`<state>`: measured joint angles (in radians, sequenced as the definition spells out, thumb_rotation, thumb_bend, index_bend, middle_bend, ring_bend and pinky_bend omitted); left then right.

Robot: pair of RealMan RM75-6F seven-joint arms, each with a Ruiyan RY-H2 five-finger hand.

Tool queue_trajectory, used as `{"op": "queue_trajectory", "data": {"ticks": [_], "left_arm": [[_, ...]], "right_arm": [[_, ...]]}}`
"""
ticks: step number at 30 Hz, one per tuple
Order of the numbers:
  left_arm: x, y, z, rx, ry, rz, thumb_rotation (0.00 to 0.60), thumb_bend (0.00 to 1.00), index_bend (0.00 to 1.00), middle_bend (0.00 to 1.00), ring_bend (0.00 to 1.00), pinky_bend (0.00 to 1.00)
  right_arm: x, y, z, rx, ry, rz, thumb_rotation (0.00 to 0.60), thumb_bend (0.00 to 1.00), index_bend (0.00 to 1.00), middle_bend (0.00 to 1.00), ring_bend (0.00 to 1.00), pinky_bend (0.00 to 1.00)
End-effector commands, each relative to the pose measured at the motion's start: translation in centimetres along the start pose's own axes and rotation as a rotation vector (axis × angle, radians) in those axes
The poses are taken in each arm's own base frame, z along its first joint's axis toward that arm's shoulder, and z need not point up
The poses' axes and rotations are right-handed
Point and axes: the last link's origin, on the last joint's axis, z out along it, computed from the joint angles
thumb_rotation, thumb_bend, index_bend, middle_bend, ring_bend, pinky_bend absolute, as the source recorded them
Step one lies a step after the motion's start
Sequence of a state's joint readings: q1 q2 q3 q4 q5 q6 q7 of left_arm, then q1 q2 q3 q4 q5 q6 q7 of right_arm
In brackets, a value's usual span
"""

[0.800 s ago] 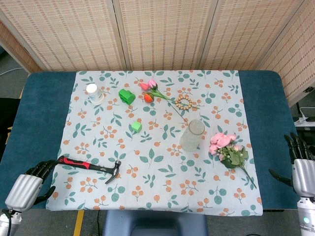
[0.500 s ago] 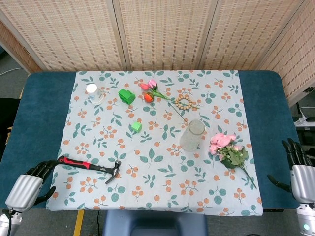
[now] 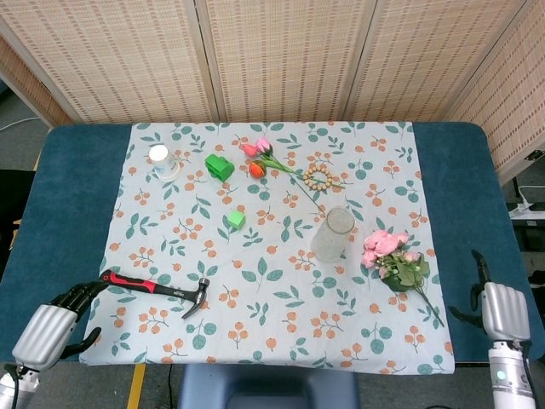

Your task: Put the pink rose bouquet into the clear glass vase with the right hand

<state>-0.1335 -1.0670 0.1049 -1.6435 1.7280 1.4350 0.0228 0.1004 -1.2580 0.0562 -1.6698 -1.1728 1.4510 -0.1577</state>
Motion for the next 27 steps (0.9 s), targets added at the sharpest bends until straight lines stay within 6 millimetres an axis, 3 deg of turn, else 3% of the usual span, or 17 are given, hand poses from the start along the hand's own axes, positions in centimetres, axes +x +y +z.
{"op": "queue_trajectory", "data": {"ticks": [1, 11, 21, 27], "left_arm": [[0.0, 0.1, 0.0, -0.005, -0.003, 0.001, 0.6, 0.33, 0.11, 0.14, 0.18, 0.41], [-0.3, 0.6, -0.1, -0.026, -0.017, 0.004, 0.6, 0.33, 0.11, 0.14, 0.18, 0.41], [-0.5, 0.7, 0.0, -0.029, -0.027, 0.007, 0.6, 0.33, 0.11, 0.14, 0.18, 0.41], [-0.5, 0.8, -0.1, -0.032, -0.029, 0.007, 0.6, 0.33, 0.11, 0.14, 0.18, 0.41]], "right_arm": [[-1.3, -1.0, 1.7, -0.057, -0.063, 0.076, 0.6, 0.0, 0.07, 0.79, 0.9, 1.0], [-4.0, -2.7, 7.3, -0.143, -0.243, 0.244, 0.6, 0.0, 0.1, 0.79, 0.9, 1.0], [-4.6, -6.0, 8.9, -0.08, -0.32, 0.348, 0.6, 0.0, 0.12, 0.79, 0.9, 1.0], [-5.4, -6.9, 9.2, -0.082, -0.381, 0.376, 0.6, 0.0, 0.13, 0.79, 0.91, 1.0]]}}
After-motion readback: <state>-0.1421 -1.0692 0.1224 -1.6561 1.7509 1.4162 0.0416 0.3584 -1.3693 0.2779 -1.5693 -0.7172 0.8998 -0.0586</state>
